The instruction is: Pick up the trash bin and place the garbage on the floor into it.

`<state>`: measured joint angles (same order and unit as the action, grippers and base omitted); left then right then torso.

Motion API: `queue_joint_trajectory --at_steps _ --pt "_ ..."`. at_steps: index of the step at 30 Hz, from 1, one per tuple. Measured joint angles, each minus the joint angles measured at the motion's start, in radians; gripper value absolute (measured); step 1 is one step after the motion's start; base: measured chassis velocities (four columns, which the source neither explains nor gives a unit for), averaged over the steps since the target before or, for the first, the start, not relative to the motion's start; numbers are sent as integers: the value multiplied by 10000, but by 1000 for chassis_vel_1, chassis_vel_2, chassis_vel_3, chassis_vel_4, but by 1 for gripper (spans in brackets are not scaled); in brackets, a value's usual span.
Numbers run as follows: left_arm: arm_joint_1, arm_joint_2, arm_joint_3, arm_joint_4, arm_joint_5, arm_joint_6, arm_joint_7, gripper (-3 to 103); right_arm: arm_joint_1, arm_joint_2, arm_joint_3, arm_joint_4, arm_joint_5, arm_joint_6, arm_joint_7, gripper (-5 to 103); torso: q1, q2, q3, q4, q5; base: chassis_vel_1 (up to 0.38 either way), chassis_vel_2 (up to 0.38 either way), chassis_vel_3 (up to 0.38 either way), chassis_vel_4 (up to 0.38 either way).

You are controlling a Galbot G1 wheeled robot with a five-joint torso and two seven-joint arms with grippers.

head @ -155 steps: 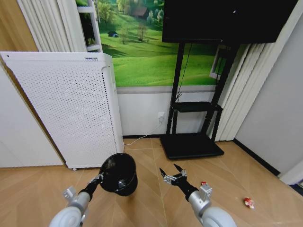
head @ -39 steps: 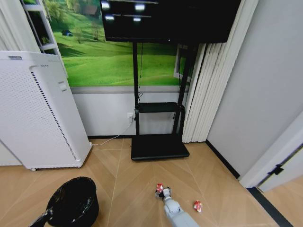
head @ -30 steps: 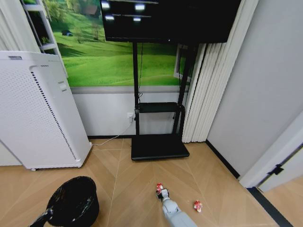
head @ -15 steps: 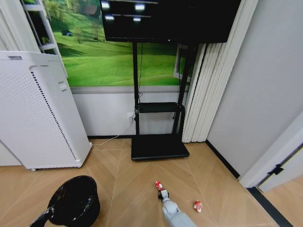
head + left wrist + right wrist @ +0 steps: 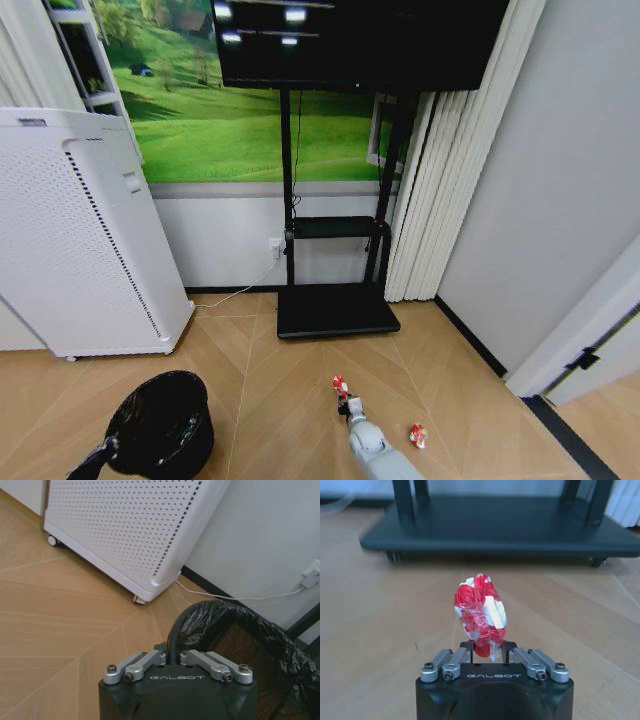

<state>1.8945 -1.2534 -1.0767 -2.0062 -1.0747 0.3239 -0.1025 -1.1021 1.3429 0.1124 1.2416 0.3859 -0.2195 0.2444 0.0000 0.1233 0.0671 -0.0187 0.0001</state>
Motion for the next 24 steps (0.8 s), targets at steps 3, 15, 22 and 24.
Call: queue_joint_trajectory --at_steps 3,15,22,24 --pt "-639 566 664 -77 -335 167 -502 7 -1155 -836 537 2536 1635 -668 -79 28 0 -1 0 -3 1 0 0 0 0" --pt "-1579 2279 2265 -25 356 376 439 7 -3136 -2865 1238 8680 5109 -945 -744 27 0 2 0 7 -1 0 0 0 0" --pt "-2176 2860 3093 94 450 376 520 7 -3561 -3296 1137 9845 5154 -961 -1251 27 0 2 0 8 1 0 0 0 0" --pt "-2294 2937 3237 131 450 376 522 7 -3628 -3322 1136 9934 5136 -960 -1332 27 0 2 0 2 1 0 0 0 0"
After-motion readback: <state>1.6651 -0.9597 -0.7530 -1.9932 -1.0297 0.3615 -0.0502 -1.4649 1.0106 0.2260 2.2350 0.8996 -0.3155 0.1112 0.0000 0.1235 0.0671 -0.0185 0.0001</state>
